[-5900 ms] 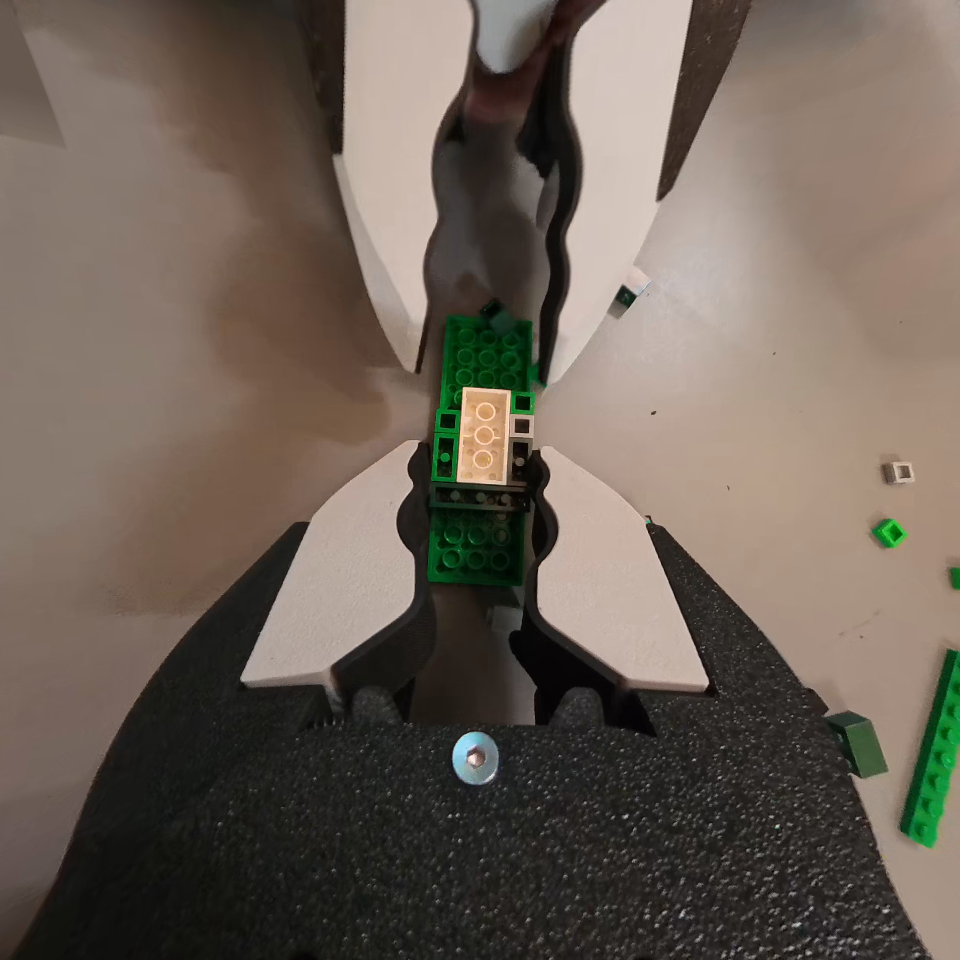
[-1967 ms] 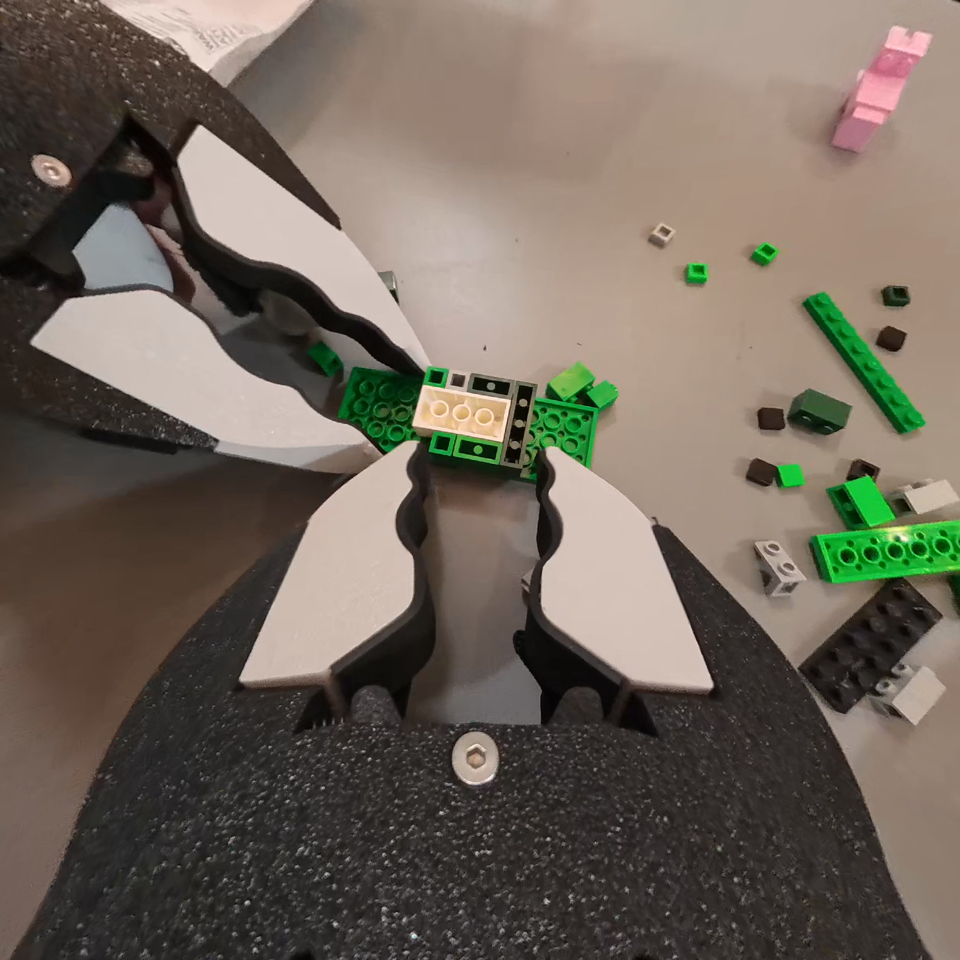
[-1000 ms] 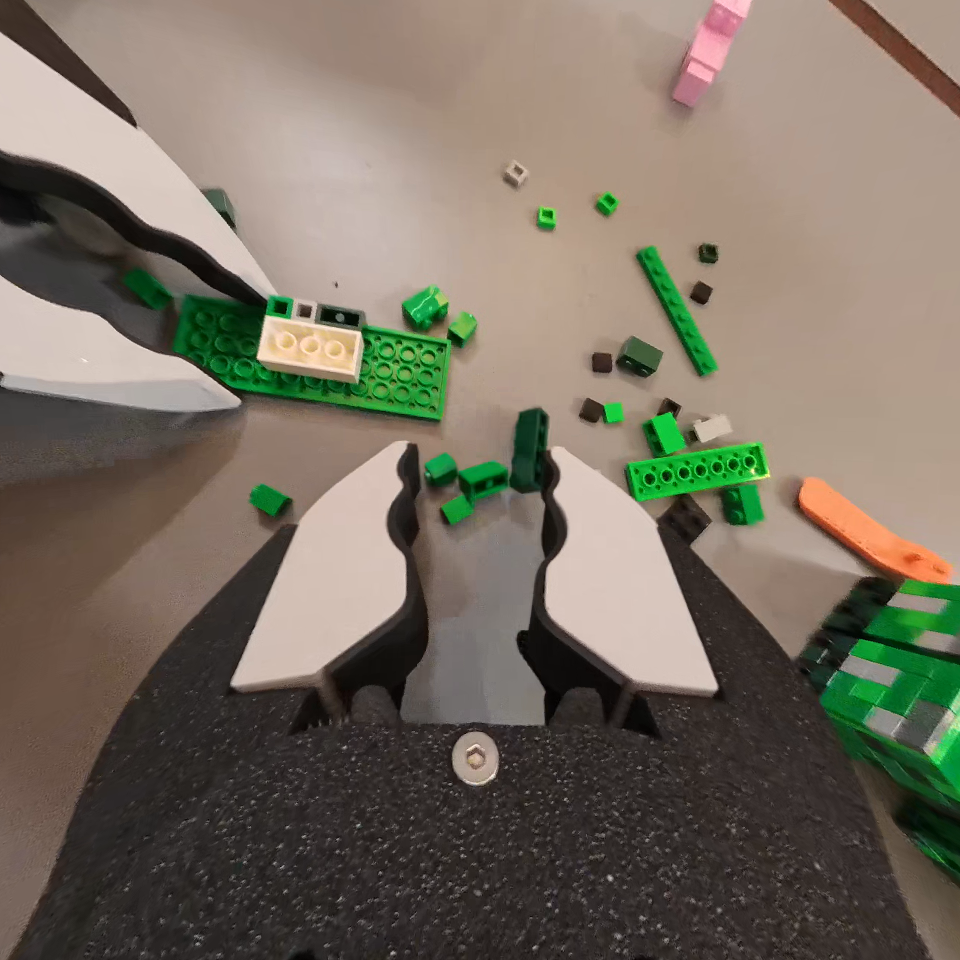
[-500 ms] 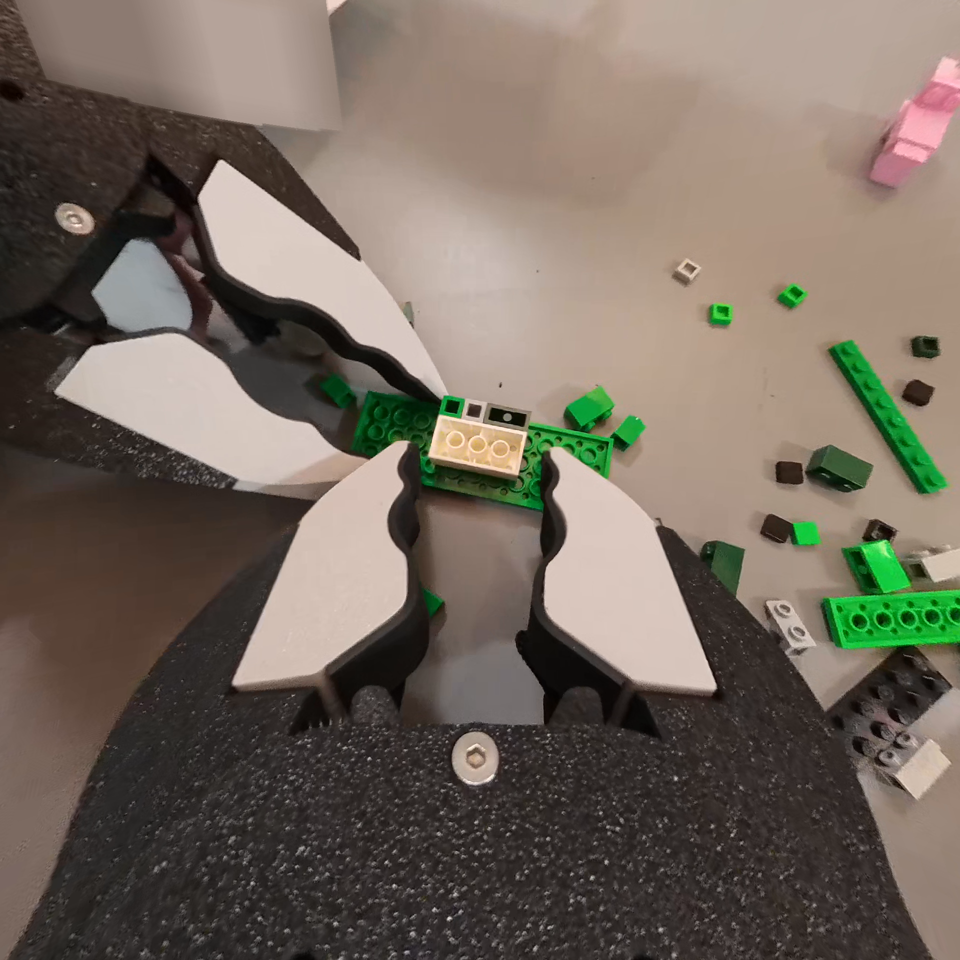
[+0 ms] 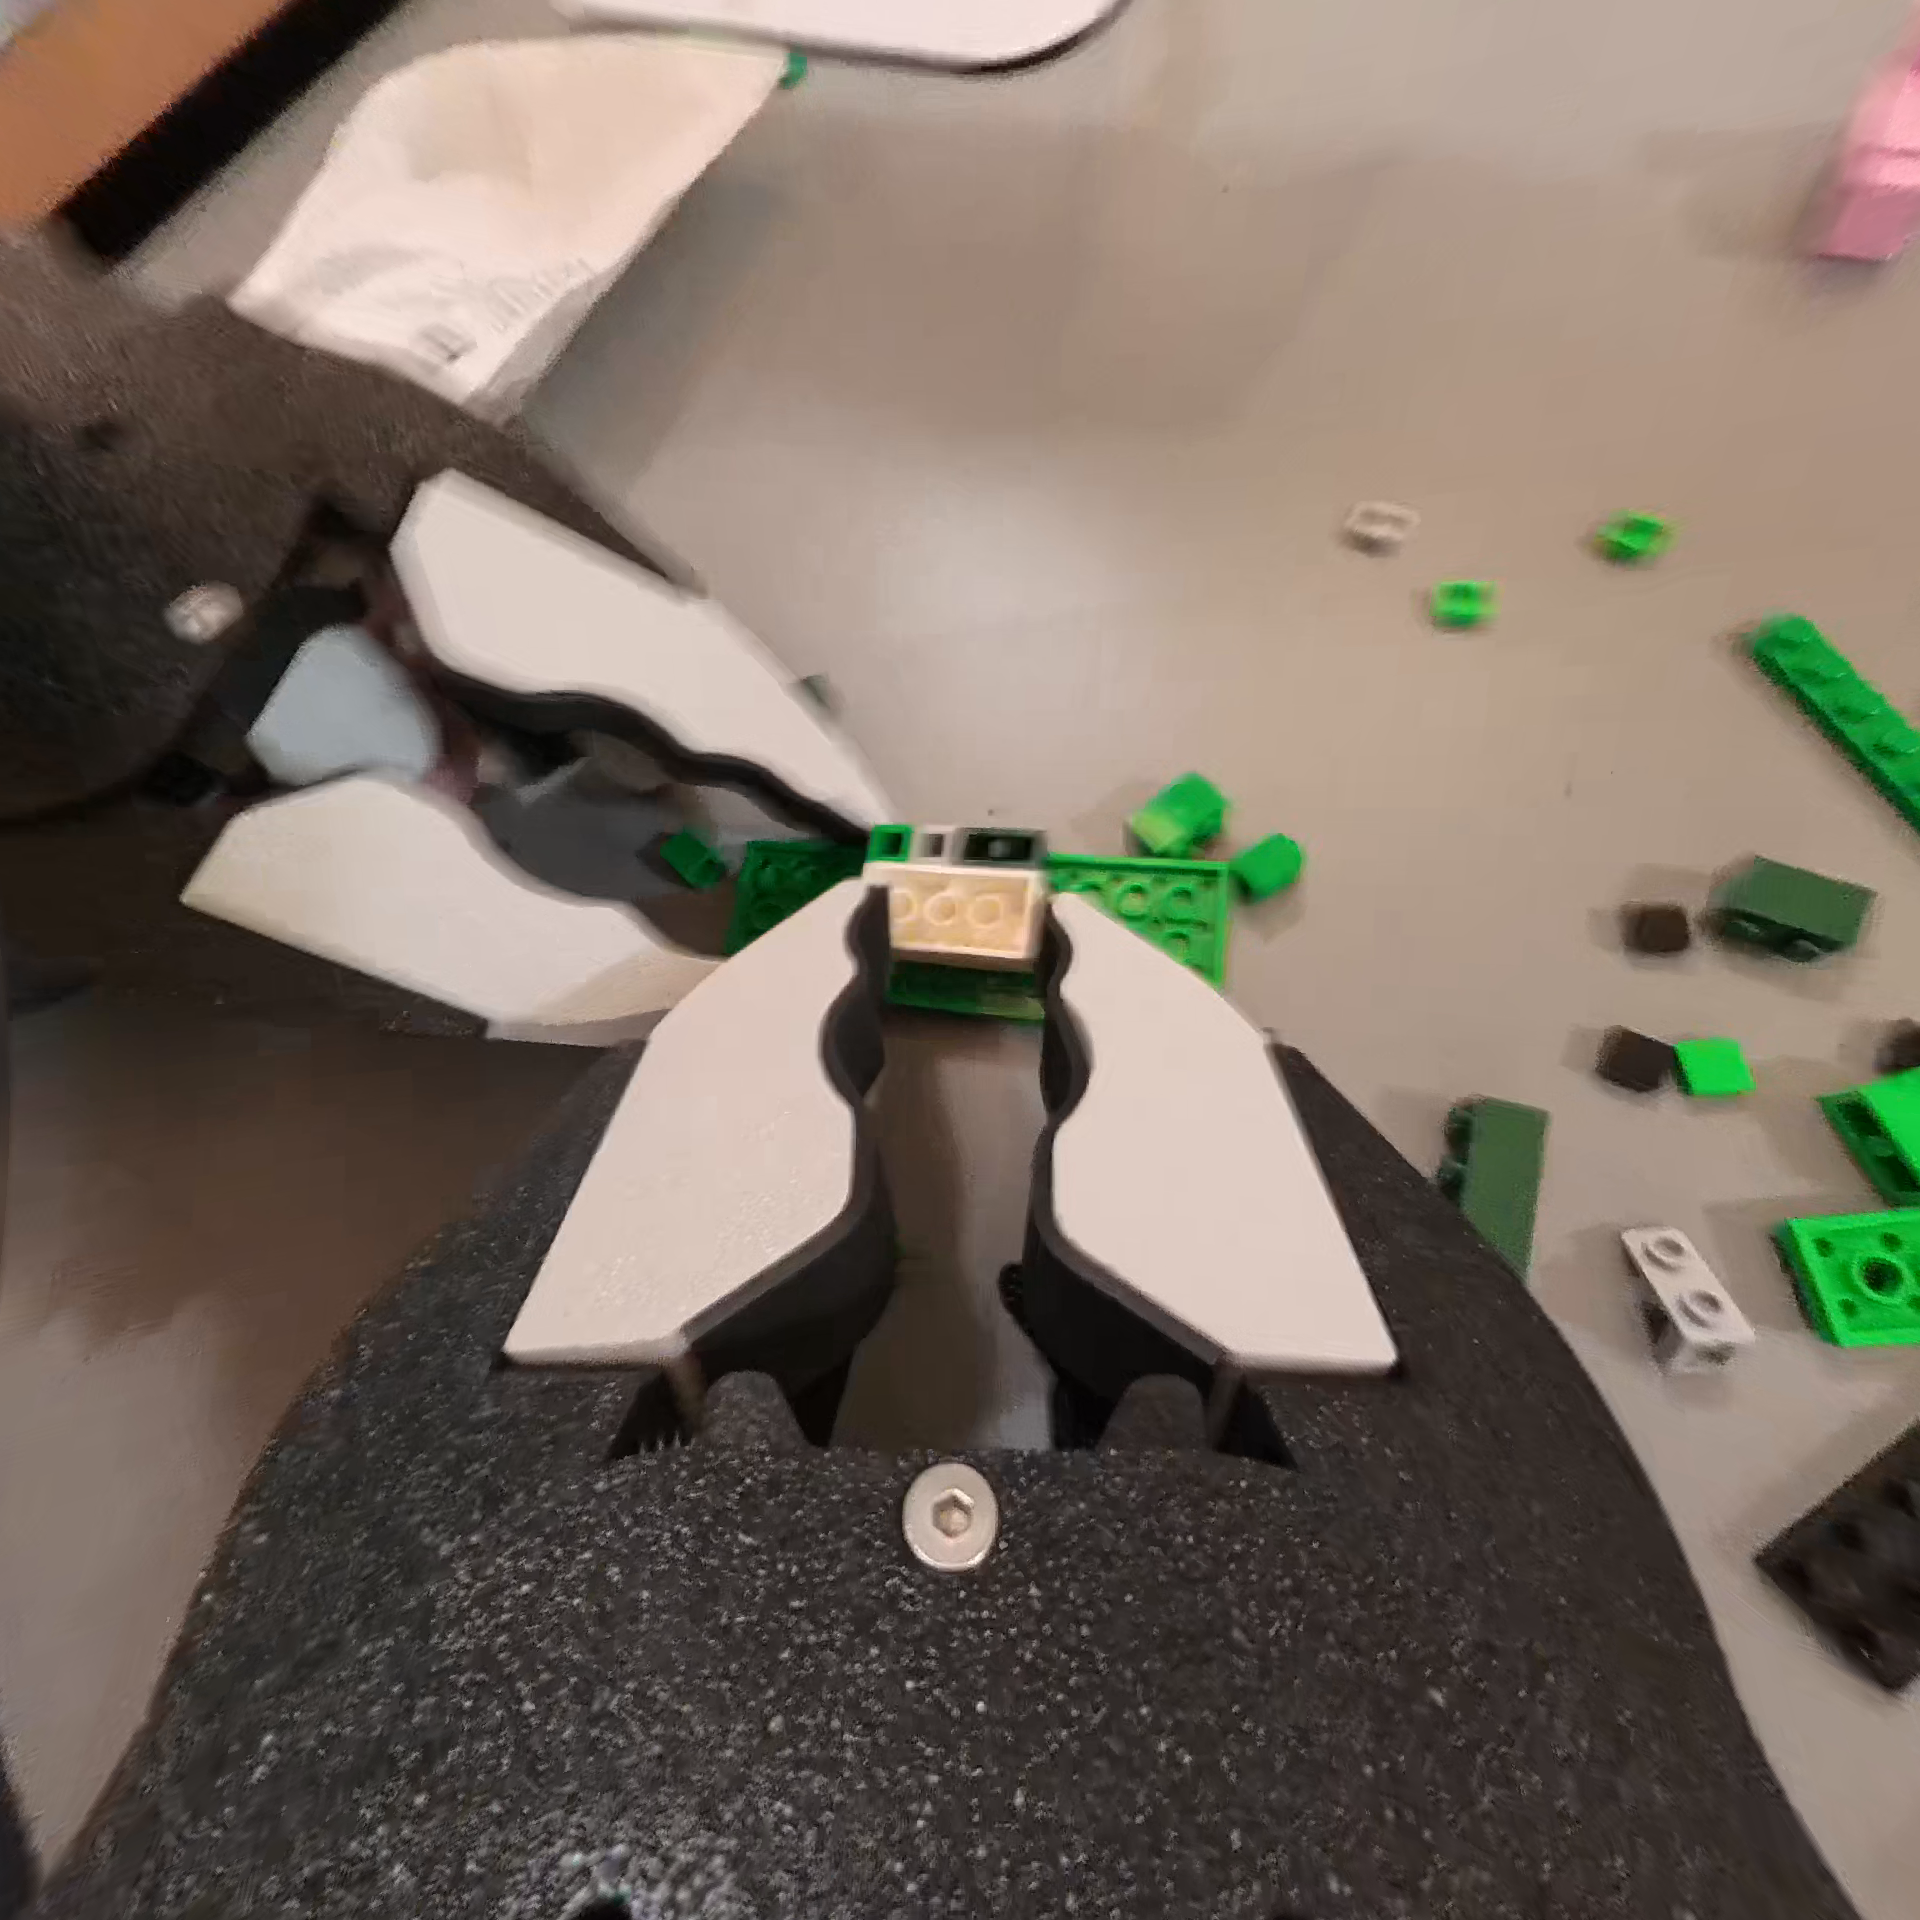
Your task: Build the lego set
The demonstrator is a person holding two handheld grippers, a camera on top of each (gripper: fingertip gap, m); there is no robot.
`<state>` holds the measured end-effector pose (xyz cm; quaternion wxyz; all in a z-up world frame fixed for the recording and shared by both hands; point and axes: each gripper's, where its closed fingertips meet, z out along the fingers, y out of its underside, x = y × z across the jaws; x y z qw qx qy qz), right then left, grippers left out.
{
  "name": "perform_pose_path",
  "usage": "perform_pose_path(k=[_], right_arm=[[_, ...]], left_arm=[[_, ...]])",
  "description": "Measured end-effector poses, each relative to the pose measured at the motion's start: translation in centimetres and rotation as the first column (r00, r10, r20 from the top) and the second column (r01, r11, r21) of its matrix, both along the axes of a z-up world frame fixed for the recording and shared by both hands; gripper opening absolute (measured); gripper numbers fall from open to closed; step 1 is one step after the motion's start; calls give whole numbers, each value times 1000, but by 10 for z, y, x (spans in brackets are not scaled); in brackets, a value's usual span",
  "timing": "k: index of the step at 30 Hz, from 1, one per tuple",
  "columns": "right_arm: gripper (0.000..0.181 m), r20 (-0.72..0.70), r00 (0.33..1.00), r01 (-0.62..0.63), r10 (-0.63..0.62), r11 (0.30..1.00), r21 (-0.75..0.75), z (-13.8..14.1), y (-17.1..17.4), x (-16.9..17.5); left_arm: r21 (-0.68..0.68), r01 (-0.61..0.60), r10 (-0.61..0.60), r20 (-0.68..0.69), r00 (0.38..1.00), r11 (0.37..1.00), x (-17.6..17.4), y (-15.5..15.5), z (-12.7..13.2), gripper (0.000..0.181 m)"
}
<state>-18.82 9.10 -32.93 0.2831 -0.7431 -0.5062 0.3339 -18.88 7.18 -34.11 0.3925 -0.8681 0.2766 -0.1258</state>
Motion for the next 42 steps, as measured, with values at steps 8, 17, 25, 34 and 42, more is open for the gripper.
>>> perform_pose_path(k=[8,17,25,34,42], right_arm=[[42,-2,1000,-25,25,999,-48,1,4,2],[58,336,942,-54,-8,983,174,-6,7,0],[43,408,911,-105,59,990,90,-8,2,-3],[33,289,952,-116,103,993,29,-7,1,-5],[33,77,993,-71,94,964,-255,2,1,-7]], left_arm=[[1,3,-3,-1,1000,1000,-1,0,0,34],[25,-4,5,-29,1000,1000,-1,0,0,34],[19,-7,8,-24,1000,1000,-2,0,0,34],[16,-15,16,-21,1000,1000,-2,1,0,35],[6,-26,26,-7,1000,1000,-4,2,0,34]])
